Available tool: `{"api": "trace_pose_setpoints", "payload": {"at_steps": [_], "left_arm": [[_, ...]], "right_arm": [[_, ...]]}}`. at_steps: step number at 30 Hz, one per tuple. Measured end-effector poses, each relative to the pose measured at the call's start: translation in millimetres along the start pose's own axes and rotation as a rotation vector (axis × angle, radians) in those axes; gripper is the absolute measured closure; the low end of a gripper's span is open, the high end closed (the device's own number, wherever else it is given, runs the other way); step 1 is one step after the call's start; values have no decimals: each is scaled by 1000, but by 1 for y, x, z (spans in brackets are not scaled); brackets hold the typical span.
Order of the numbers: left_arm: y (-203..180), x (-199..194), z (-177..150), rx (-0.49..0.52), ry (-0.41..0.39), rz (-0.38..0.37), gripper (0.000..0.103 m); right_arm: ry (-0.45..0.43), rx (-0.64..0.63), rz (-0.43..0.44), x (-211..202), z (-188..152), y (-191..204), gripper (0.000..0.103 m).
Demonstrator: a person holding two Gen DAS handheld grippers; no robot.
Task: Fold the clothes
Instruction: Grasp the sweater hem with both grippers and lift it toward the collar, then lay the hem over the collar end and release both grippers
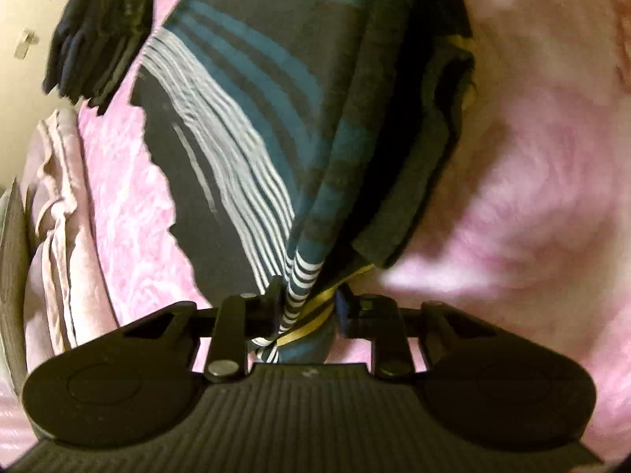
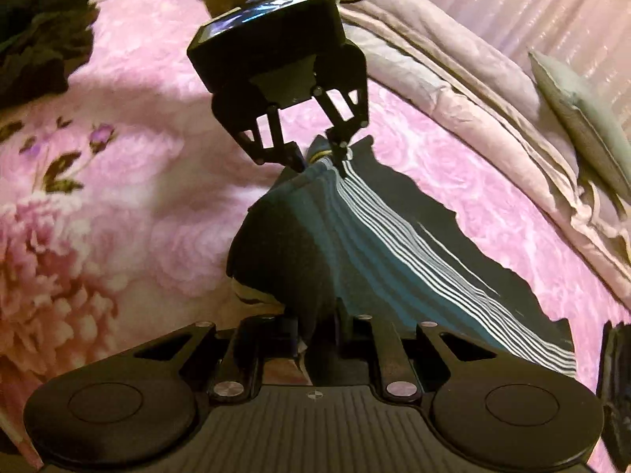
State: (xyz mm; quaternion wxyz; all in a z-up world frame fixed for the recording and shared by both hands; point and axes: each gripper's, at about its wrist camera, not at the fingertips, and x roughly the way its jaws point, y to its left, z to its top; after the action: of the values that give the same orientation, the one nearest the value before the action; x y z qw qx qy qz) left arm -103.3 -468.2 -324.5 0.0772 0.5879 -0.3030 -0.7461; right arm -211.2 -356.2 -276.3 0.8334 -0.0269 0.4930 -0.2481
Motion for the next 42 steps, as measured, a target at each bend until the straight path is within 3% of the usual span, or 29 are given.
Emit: {"api": "trace_pose_setpoints", "payload": {"at_steps": [11, 15, 23, 28, 35, 38, 42], "left_arm": [[57, -36, 18, -79, -20, -9, 84], [84, -52, 29, -111, -27, -3, 84], [196, -52, 111, -76, -40, 4, 84], [245, 1, 179, -13, -37, -75, 84], [275, 131, 264, 65, -7, -251, 83], [273, 176, 285, 69, 11, -327, 81], [281, 202, 288, 11, 9, -370, 68]], "right_arm": [[-36, 155, -8, -34, 3, -25, 90], [-70, 332, -39, -60, 1, -56, 90], [-173, 761, -81, -110, -35, -145, 91], [-208, 1030, -29, -116, -92, -215, 91], [-180, 1396, 43, -83, -199, -289, 91], [-148, 1521, 51, -66, -236, -302, 90], [-113, 1669, 92, -51, -276, -301, 89]]}}
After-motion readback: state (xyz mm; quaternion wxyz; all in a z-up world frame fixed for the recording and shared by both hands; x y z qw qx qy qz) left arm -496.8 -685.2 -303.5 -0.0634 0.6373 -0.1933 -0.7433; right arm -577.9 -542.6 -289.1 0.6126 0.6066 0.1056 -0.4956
